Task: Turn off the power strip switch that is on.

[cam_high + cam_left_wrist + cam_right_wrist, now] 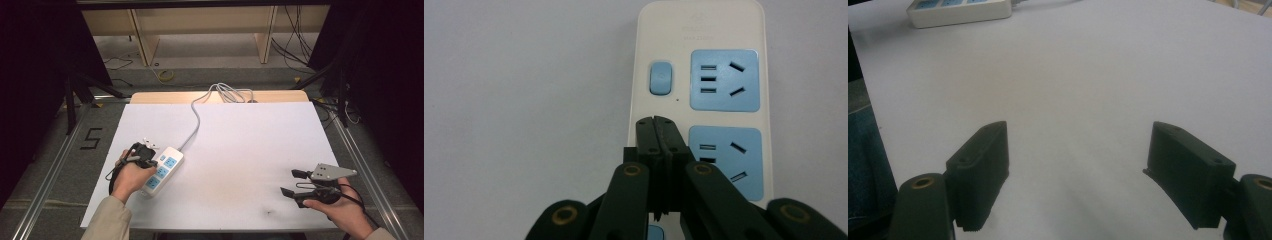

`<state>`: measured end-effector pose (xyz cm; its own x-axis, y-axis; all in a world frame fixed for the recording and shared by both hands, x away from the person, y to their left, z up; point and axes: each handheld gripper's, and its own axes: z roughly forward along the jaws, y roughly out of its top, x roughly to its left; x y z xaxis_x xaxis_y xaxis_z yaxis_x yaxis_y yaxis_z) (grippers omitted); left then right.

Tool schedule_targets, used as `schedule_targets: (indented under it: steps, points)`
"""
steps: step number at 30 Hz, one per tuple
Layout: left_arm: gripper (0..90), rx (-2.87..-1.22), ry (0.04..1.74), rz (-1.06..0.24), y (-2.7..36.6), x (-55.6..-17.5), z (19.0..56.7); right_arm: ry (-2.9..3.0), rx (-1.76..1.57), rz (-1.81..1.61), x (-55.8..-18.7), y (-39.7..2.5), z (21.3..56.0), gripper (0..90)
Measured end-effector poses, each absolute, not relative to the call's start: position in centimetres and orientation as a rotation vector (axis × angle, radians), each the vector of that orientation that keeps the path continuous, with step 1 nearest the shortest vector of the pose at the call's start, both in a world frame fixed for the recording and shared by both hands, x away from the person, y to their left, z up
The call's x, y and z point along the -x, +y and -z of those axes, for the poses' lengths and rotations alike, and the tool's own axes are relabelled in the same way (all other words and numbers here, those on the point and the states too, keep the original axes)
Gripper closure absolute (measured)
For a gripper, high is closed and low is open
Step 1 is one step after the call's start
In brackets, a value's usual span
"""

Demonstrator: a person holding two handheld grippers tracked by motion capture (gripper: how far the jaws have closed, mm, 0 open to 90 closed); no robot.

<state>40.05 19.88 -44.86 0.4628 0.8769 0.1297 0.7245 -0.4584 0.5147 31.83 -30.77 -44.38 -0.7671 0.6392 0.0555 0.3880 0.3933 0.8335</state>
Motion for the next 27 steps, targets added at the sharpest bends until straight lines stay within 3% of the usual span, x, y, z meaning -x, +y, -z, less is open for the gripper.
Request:
schedule_targets:
  steps: [27]
  points:
    - [90.0, -2.348, 1.345, -0.523, 19.85, -40.30, 44.70, 2.382, -0.897, -1.310, -31.89, -30.82, 44.35, 25.3]
